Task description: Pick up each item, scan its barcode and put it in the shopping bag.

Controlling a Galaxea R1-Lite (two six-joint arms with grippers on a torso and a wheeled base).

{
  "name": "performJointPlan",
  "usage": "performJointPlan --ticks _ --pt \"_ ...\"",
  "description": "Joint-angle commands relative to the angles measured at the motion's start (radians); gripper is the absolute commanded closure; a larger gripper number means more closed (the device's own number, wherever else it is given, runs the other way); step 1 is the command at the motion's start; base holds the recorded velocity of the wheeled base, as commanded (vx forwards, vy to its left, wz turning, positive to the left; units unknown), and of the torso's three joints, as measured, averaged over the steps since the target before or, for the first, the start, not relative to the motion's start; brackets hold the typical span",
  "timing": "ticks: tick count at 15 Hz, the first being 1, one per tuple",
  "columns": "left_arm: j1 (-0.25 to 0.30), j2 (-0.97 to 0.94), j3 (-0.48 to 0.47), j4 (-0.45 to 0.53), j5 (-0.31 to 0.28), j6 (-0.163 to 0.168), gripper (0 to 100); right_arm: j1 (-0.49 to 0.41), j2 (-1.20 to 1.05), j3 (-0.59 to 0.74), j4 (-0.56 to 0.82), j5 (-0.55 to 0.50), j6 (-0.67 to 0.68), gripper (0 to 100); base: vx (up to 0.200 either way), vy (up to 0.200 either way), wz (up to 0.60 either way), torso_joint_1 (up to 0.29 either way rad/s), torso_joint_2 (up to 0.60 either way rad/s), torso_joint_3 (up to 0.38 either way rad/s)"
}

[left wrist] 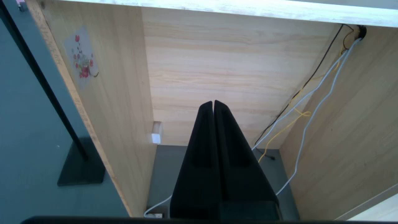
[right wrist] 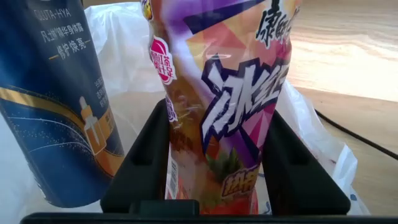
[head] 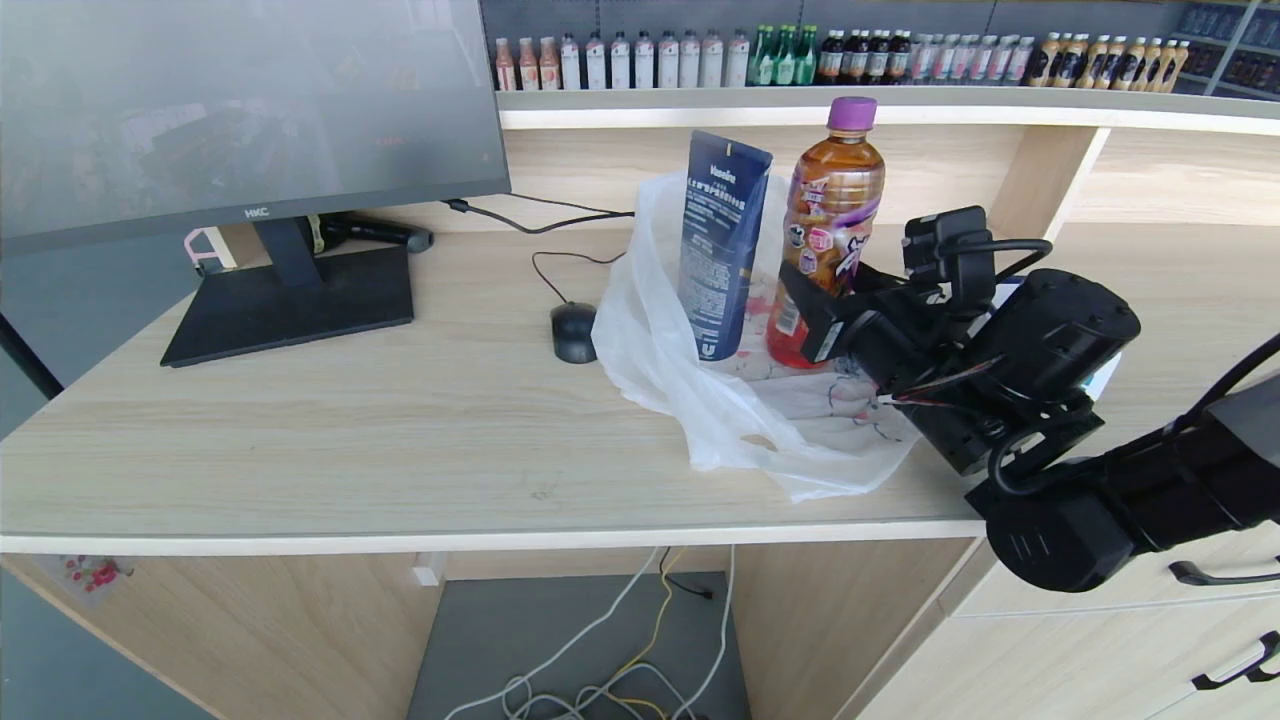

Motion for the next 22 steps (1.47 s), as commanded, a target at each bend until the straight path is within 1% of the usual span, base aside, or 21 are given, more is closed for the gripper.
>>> performJointPlan --ticks 1,6,7,10,13,16,19,20,21,22 --pt "0.000 0.000 0.000 0.000 0.000 0.000 100 0.000 0.002 0.006 0.000 -0.001 -0.001 100 0.000 0.000 0.00 0.000 0.00 0.000" --pt "0.000 0.000 0.000 0.000 0.000 0.000 100 0.000 0.001 0.015 0.000 -0.002 -0.002 100 0.000 0.000 0.00 0.000 0.00 0.000" --pt "0.000 0.000 0.000 0.000 0.000 0.000 100 0.000 -0.001 0.014 0.000 -0.002 -0.002 0 0.000 0.000 0.00 0.000 0.00 0.000" --pt "0.000 0.000 0.000 0.000 0.000 0.000 100 0.000 -0.007 0.017 0.000 -0.002 -0.001 0 0.000 0.000 0.00 0.000 0.00 0.000" --pt "0.000 0.000 0.000 0.000 0.000 0.000 100 0.000 -0.027 0.051 -0.012 -0.002 -0.002 0 0.000 0.000 0.00 0.000 0.00 0.000" --pt "0.000 0.000 0.000 0.000 0.000 0.000 100 0.002 -0.099 0.093 -0.028 -0.002 -0.002 0 0.000 0.000 0.00 0.000 0.00 0.000" --pt "0.000 0.000 0.000 0.000 0.000 0.000 100 0.003 -0.266 0.224 -0.038 -0.001 -0.002 0 0.000 0.000 0.00 0.000 0.00 0.000" --pt "0.000 0.000 0.000 0.000 0.000 0.000 100 0.002 -0.429 0.340 -0.043 0.001 -0.001 0 0.000 0.000 0.00 0.000 0.00 0.000" --pt "0.000 0.000 0.000 0.000 0.000 0.000 100 0.002 -0.496 0.399 -0.043 0.001 -0.002 0 0.000 0.000 0.00 0.000 0.00 0.000" --pt "0.000 0.000 0.000 0.000 0.000 0.000 100 0.002 -0.660 0.541 -0.043 0.002 -0.004 0 0.000 0.000 0.00 0.000 0.00 0.000"
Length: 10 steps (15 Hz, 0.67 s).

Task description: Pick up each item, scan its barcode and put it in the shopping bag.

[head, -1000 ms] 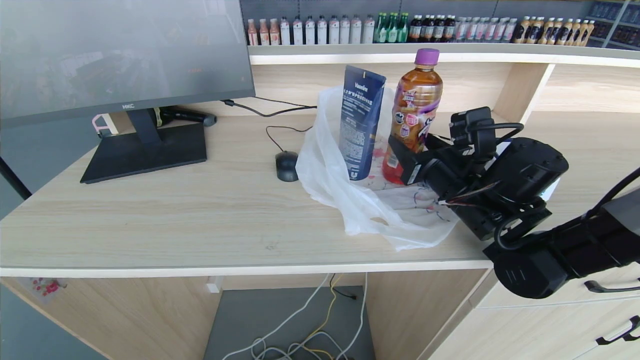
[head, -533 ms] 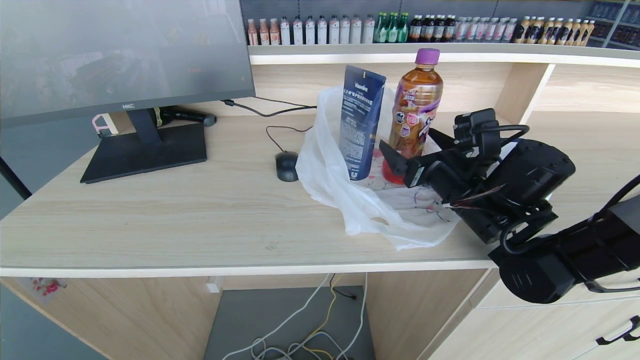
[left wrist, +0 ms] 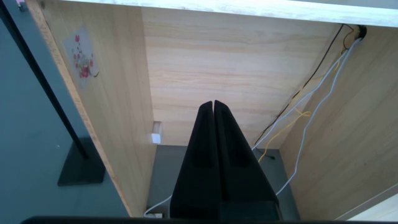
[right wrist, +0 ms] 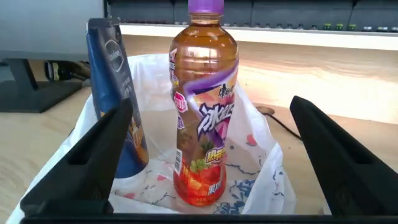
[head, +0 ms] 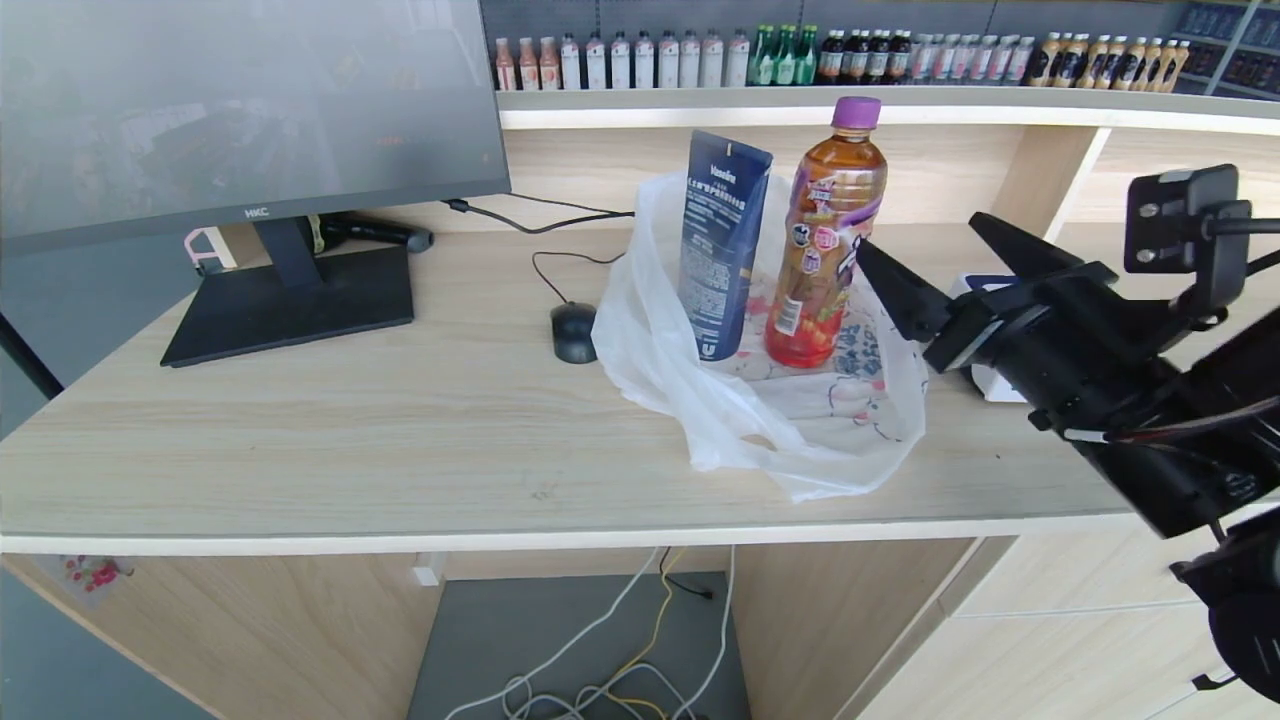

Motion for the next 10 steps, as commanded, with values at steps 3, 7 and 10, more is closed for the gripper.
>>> performJointPlan --ticks 3,7,10 --pt "0.000 0.000 0.000 0.000 0.000 0.000 100 -0.007 -0.626 0.498 0.002 -0.001 -0.001 0 0.000 0.000 0.00 0.000 0.00 0.000" --pt "0.000 0.000 0.000 0.000 0.000 0.000 100 -0.007 -0.933 0.590 0.210 -0.013 0.001 0 0.000 0.000 0.00 0.000 0.00 0.000" --pt "0.000 0.000 0.000 0.000 0.000 0.000 100 0.000 -1.375 0.590 0.990 -0.010 -0.002 0 0.000 0.000 0.00 0.000 0.00 0.000"
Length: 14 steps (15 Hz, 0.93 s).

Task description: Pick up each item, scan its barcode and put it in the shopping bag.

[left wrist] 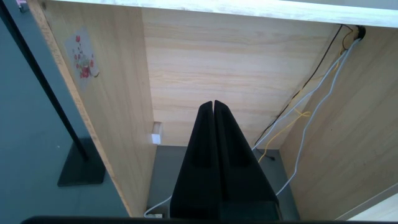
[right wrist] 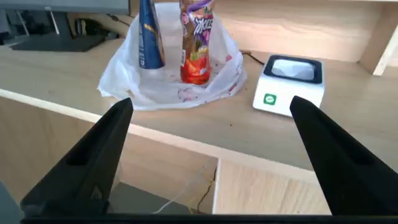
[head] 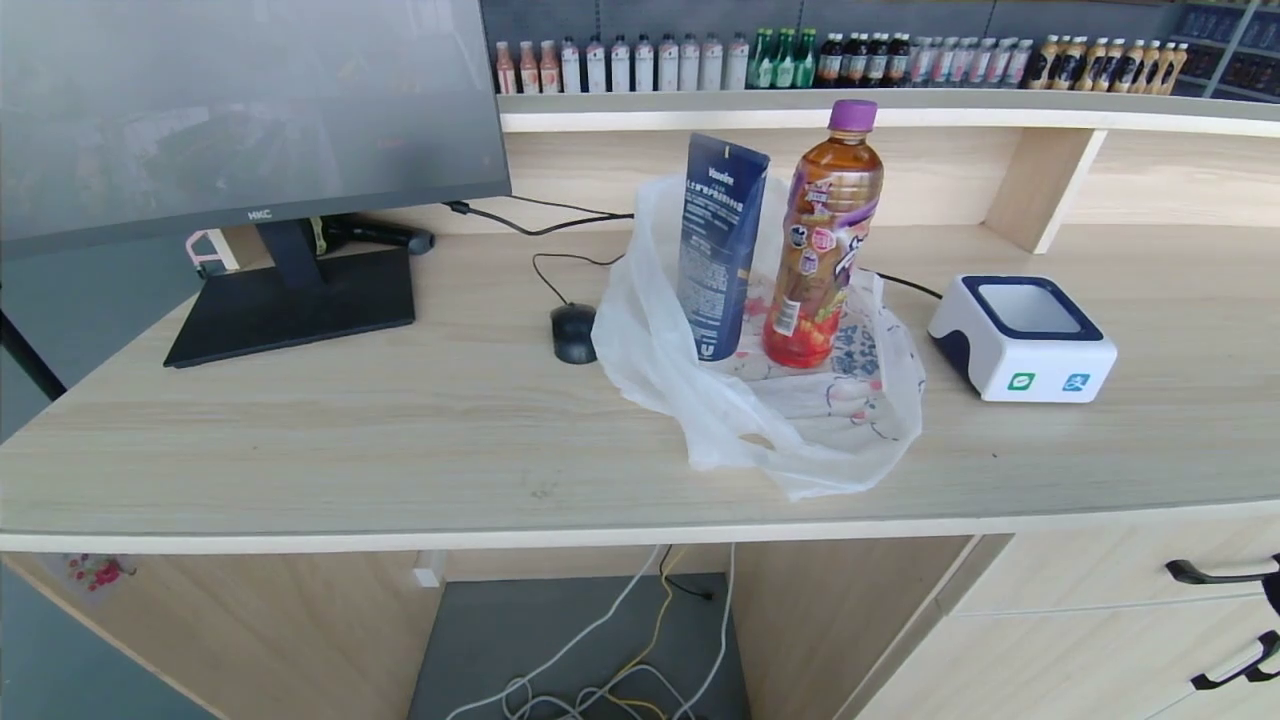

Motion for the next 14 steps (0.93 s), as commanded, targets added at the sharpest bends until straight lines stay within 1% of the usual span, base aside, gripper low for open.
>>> performJointPlan --ticks 1,2,3,4,7,8,9,10,11,13,14 --pt "0.000 0.000 0.000 0.000 0.000 0.000 100 0.006 -0.463 0.021 0.530 0.000 -0.003 0 0.000 0.000 0.00 0.000 0.00 0.000" --pt "0.000 0.000 0.000 0.000 0.000 0.000 100 0.009 -0.574 0.023 0.708 0.000 -0.003 0 0.000 0.000 0.00 0.000 0.00 0.000" --pt "0.000 0.000 0.000 0.000 0.000 0.000 100 0.019 -0.633 0.018 0.820 0.003 -0.008 0 0.000 0.000 0.00 0.000 0.00 0.000" --pt "0.000 0.000 0.000 0.000 0.000 0.000 100 0.024 -0.633 0.012 0.863 0.011 -0.003 0 0.000 0.000 0.00 0.000 0.00 0.000" --pt "0.000 0.000 0.000 0.000 0.000 0.000 100 0.023 -0.633 0.021 0.868 0.035 0.018 0 0.000 0.000 0.00 0.000 0.00 0.000" --pt "0.000 0.000 0.000 0.000 0.000 0.000 100 -0.020 -0.630 0.021 0.868 0.029 0.041 0 0.000 0.000 0.00 0.000 0.00 0.000" --pt "0.000 0.000 0.000 0.000 0.000 0.000 100 -0.126 -0.589 0.021 0.868 0.024 0.052 0 0.000 0.000 0.00 0.000 0.00 0.000" --pt "0.000 0.000 0.000 0.000 0.000 0.000 100 -0.183 -0.558 0.021 0.869 0.018 0.058 0 0.000 0.000 0.00 0.000 0.00 0.000" --pt "0.000 0.000 0.000 0.000 0.000 0.000 100 -0.212 -0.524 0.021 0.869 0.017 0.058 0 0.000 0.000 0.00 0.000 0.00 0.000" --pt "0.000 0.000 0.000 0.000 0.000 0.000 100 -0.419 -0.491 0.021 0.869 0.017 0.046 0 0.000 0.000 0.00 0.000 0.00 0.000" --pt "0.000 0.000 0.000 0.000 0.000 0.000 100 -0.456 -0.494 0.021 0.869 0.017 0.046 0 0.000 0.000 0.00 0.000 0.00 0.000"
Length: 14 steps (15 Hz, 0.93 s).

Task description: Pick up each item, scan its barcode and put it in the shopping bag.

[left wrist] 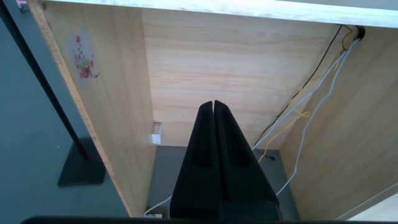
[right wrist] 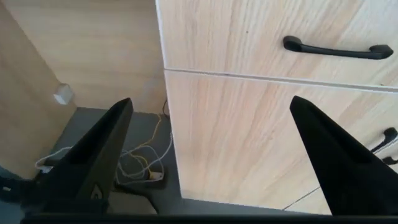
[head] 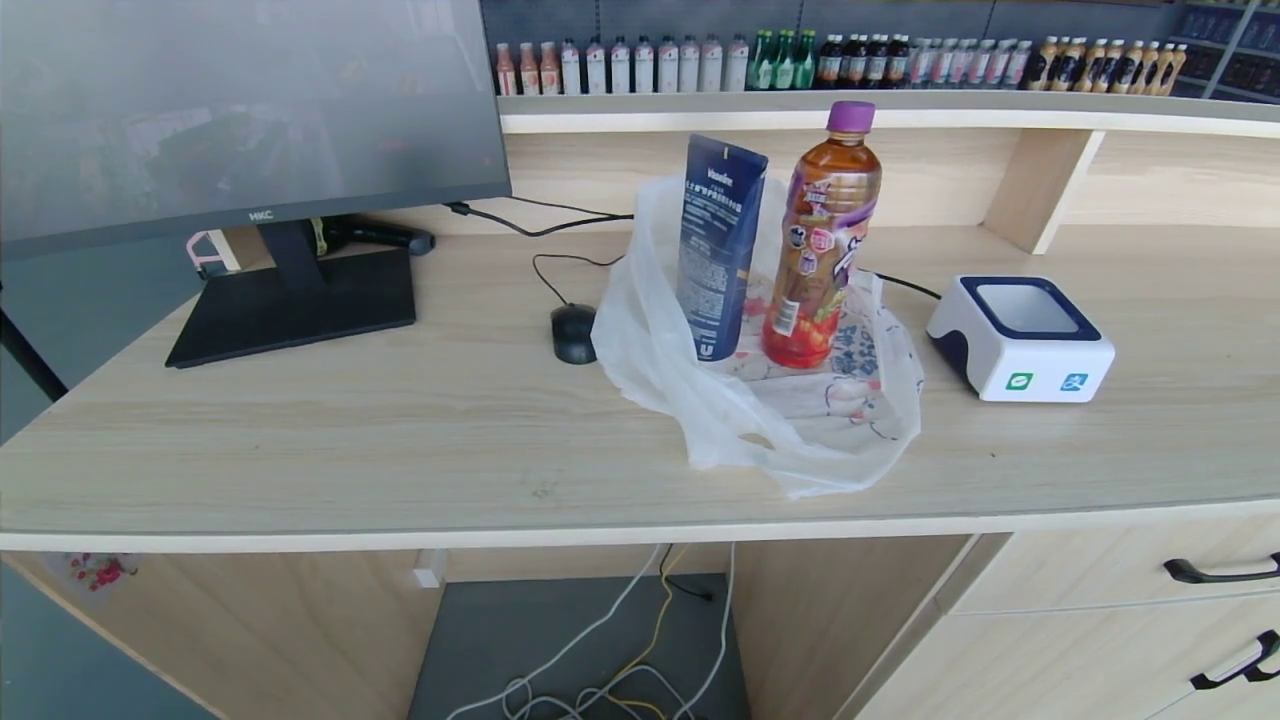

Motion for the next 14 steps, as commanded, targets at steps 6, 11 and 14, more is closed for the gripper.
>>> performJointPlan --ticks 6,11,14 --pt "0.000 0.000 0.000 0.000 0.000 -0.002 100 -0.146 -0.002 0.002 0.001 0.009 0.032 0 0.000 0.000 0.00 0.000 0.00 0.000" --pt "0.000 0.000 0.000 0.000 0.000 -0.005 100 -0.098 -0.091 0.002 0.001 0.009 0.025 0 0.000 0.000 0.00 0.000 0.00 0.000" --pt "0.000 0.000 0.000 0.000 0.000 -0.008 100 -0.098 -0.091 0.002 0.001 0.009 0.038 0 -0.067 0.000 0.00 0.001 0.00 0.002"
